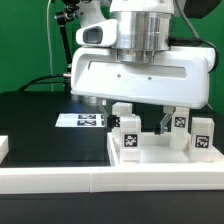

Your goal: Assemble square table

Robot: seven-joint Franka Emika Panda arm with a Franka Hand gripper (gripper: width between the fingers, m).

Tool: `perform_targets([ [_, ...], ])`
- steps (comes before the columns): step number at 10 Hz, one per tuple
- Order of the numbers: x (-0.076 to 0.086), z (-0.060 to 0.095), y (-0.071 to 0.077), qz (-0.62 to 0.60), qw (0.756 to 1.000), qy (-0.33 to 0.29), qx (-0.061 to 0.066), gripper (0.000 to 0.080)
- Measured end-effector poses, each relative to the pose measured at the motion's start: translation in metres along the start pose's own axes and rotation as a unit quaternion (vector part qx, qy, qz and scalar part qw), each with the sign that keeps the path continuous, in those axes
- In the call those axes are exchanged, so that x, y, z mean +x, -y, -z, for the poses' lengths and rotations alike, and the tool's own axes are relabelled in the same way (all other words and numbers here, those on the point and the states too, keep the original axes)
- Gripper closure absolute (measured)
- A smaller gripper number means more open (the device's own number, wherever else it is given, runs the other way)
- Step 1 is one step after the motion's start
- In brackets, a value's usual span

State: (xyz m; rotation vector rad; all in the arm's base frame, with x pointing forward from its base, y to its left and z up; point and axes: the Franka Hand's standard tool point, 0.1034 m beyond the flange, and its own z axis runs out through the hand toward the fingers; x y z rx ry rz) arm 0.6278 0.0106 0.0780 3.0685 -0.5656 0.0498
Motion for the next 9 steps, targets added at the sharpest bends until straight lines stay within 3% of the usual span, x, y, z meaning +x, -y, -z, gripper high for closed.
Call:
perform_targets([
  [5, 0.0022, 0.0003, -0.0045, 0.156, 0.988, -0.001, -0.003, 0.015],
  [6, 0.0043, 0.001, -0.0071, 0.189, 0.982, -0.001, -0.004, 0.0286],
  [7, 0.0049, 0.0011, -0.0079, 0.187, 0.982, -0.002, -0.004, 0.0286],
  [8, 0.0045, 0.0005, -0.008, 0.187, 0.982, -0.001, -0.004, 0.0425],
  [9, 0.0042, -0.0001, -0.0083, 0.184, 0.983, -0.001, -0.005, 0.051],
])
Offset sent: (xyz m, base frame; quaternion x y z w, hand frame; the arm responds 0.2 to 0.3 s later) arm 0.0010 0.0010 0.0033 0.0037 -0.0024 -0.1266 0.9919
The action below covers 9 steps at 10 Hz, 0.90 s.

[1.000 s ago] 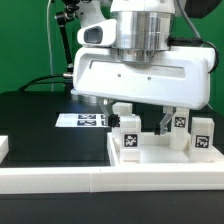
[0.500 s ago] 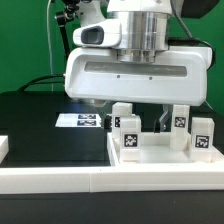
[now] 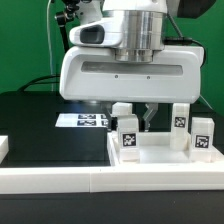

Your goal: Assemble square table

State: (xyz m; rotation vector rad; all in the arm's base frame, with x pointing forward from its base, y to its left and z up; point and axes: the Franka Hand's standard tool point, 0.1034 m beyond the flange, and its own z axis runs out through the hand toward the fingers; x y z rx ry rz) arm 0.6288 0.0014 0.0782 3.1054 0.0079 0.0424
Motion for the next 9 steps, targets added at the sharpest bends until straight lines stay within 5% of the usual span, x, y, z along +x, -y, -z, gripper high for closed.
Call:
perform_targets([
  [5, 0.0001, -0.0001, -0.0005, -0.086, 0.996, 0.0, 0.0, 0.051],
  [9, -0.0009, -0.0029, -0.0057, -0.295, 0.955, -0.01, 0.003, 0.0509],
])
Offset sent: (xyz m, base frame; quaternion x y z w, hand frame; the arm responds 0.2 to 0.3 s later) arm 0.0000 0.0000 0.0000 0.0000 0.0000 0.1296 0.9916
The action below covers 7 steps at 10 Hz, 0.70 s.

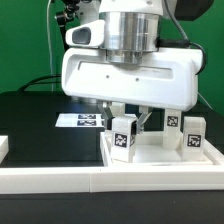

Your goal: Assemble square table

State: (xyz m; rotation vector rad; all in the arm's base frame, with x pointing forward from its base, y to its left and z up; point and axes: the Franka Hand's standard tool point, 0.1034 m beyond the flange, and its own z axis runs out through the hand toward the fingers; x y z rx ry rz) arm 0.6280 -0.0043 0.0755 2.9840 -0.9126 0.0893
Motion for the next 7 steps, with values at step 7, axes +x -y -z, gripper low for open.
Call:
perform_targets([
  [7, -0.0033, -0.0006, 0.004, -0.302, 0.953, -0.004, 0.001, 0.0509],
])
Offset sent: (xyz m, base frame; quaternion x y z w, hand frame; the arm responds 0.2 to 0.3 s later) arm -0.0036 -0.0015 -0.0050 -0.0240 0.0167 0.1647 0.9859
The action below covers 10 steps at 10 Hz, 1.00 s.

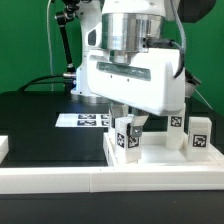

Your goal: Assemble square table

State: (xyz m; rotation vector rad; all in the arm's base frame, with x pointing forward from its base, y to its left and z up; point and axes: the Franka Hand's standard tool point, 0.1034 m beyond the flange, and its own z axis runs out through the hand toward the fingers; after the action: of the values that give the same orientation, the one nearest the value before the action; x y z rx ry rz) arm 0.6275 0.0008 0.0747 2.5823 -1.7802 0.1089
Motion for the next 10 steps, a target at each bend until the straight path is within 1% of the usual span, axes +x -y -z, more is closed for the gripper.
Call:
perform_targets([
  [5, -0.0017, -0.0001, -0.0001, -0.137, 0.991, 0.004, 0.0, 0.0509],
  [7, -0.0023, -0.0003, -0.0004, -0.2, 0.98, 0.005, -0.001, 0.0509],
  [8, -0.0024, -0.0004, -0.0004, -0.21, 0.978, 0.005, -0.001, 0.0509],
  [10, -0.004, -0.0005, -0.0002, -0.277, 0.961, 0.01, 0.0, 0.0509],
])
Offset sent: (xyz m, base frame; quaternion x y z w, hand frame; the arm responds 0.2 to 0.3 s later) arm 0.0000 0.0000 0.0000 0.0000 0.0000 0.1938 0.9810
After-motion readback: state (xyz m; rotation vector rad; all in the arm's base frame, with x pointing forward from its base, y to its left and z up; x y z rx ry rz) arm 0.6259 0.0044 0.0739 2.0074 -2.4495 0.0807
